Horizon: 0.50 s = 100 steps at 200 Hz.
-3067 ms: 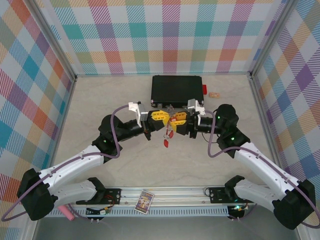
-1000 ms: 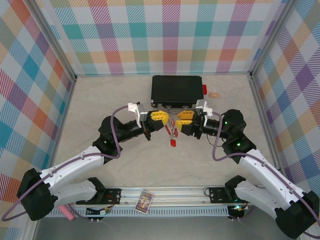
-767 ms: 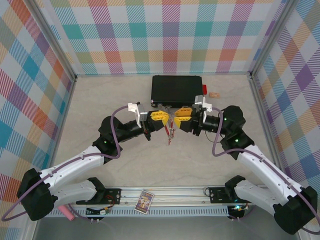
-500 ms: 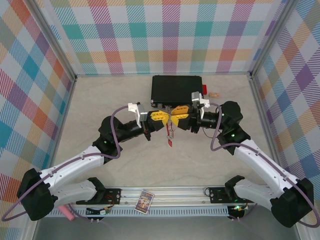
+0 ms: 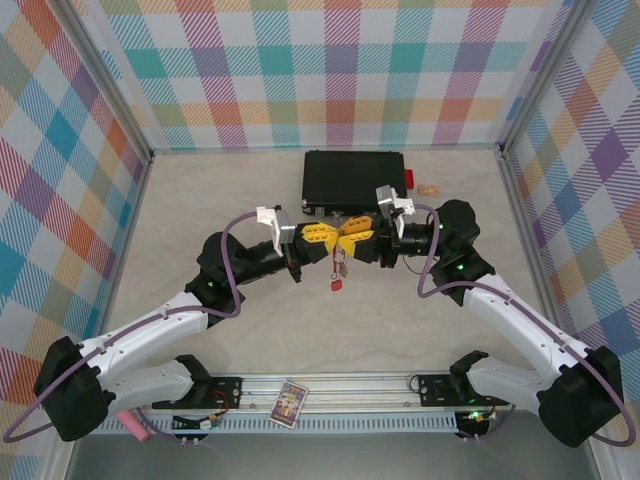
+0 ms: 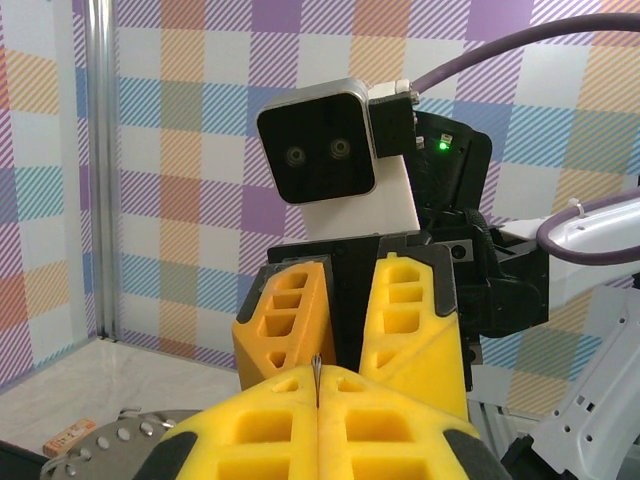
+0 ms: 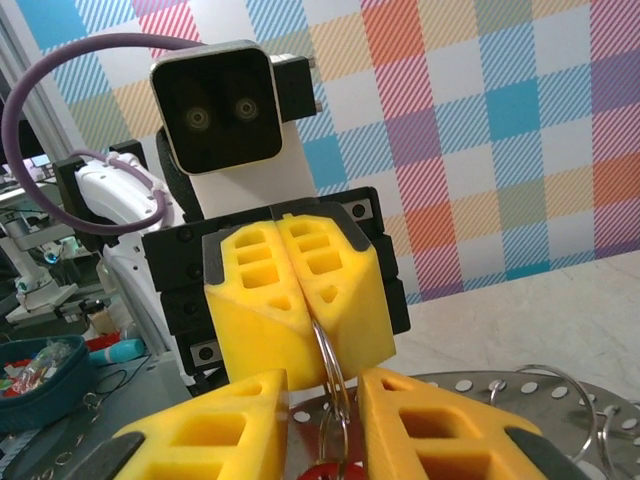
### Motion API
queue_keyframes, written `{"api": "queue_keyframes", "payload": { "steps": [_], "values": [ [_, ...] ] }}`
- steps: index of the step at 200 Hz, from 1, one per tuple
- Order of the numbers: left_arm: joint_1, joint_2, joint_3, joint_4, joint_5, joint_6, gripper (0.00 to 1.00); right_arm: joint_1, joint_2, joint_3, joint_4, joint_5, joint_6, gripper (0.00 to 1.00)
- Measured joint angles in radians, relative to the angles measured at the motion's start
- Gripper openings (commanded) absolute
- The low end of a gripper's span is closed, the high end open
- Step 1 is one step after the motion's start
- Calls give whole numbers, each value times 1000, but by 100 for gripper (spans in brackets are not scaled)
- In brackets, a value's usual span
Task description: Put the keys on the keyring
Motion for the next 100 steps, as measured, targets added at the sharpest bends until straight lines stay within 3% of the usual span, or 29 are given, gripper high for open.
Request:
{"api": "queue_keyframes", "payload": {
  "steps": [29,56,100],
  "values": [
    [0,0,0,2,7,0,0,0,1,0,15,-7,11,16],
    [0,0,0,2,6,-7,0,-5,4,0,23,-20,16,0],
    [0,0,0,1,7,-12,0,-8,4,0,19,-27,6,0]
  ]
}}
